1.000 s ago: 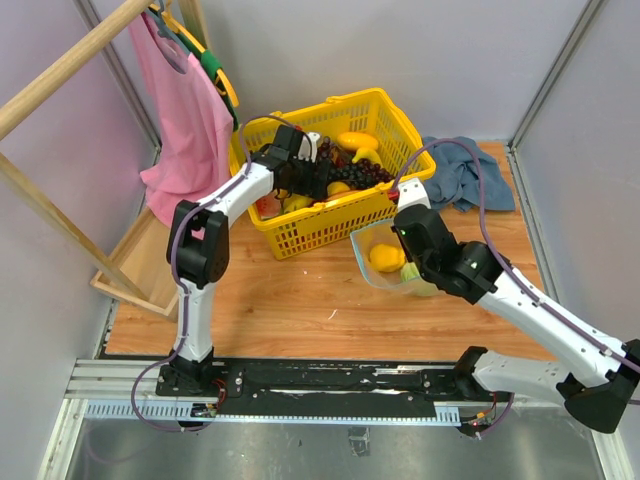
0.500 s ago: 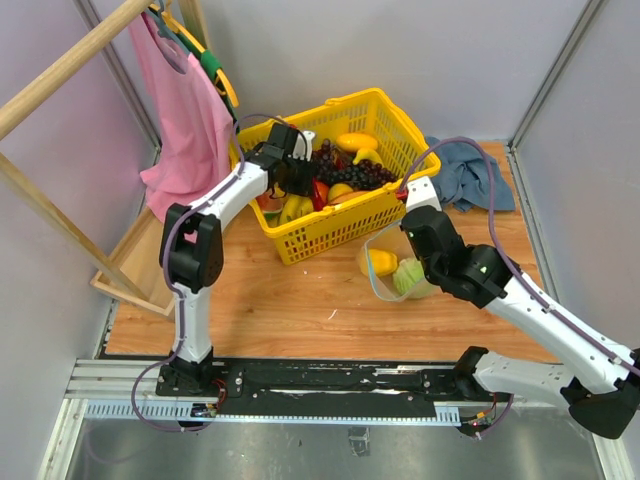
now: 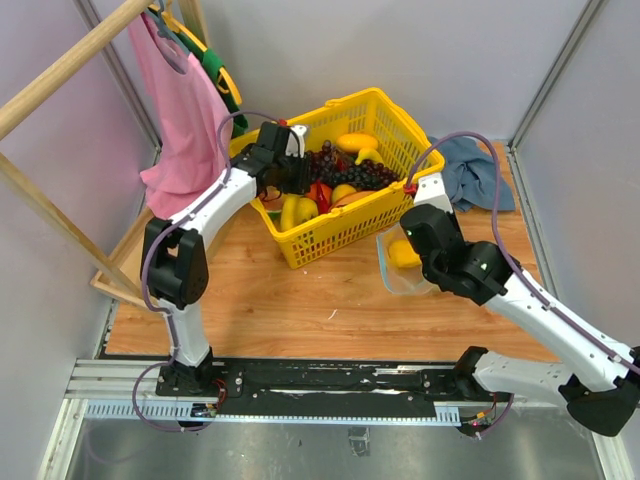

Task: Place the food in the zip-top bag and seal the zipper
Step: Pick up the fake fruit from the bin.

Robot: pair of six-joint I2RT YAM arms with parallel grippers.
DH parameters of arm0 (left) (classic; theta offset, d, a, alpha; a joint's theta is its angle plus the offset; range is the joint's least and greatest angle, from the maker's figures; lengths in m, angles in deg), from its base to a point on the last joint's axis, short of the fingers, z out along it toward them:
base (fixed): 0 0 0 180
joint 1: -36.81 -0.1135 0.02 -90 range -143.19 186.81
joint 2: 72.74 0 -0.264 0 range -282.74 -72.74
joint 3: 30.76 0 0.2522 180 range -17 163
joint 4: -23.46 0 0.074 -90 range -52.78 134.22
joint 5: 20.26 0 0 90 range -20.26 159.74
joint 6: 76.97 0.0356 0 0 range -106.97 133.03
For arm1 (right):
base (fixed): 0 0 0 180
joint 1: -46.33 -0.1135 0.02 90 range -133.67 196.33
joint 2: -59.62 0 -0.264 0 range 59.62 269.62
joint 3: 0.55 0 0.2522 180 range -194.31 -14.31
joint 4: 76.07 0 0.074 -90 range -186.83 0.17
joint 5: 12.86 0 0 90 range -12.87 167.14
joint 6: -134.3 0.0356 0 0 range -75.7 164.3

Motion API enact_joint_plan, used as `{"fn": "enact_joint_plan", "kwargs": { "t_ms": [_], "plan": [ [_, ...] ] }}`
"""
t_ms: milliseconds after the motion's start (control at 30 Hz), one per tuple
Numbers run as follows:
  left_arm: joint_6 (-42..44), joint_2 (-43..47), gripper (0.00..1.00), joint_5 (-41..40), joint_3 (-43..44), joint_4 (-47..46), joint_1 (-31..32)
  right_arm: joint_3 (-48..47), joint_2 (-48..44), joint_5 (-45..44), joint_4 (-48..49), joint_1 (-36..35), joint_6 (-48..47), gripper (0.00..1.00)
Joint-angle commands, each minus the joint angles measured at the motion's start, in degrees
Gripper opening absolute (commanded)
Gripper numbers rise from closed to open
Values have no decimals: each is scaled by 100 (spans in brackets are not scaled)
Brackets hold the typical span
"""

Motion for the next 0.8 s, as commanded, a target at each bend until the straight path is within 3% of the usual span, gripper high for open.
{"fn": "enact_joint_plan", "kwargs": {
  "t_ms": [0, 133, 333, 500, 767],
  "plan": [
    [-402, 719, 7, 131, -254, -894, 22, -193, 114, 145, -65, 46, 564, 0],
    [-463, 1261, 1, 396, -652, -1603, 29, -255, 325, 804, -99, 49, 957, 1],
    [-461, 2271, 0, 655, -1666, -3115, 29, -222, 372, 831, 9, 48, 1257, 0],
    [-342, 2977, 0, 409, -2518, -4462, 29, -12, 188, 979, 297, 48, 1583, 1],
    [-152, 3227, 0, 452, -2835, -5071, 29, 98, 78, 1177, 393, 50, 1826, 1]
  ]
}}
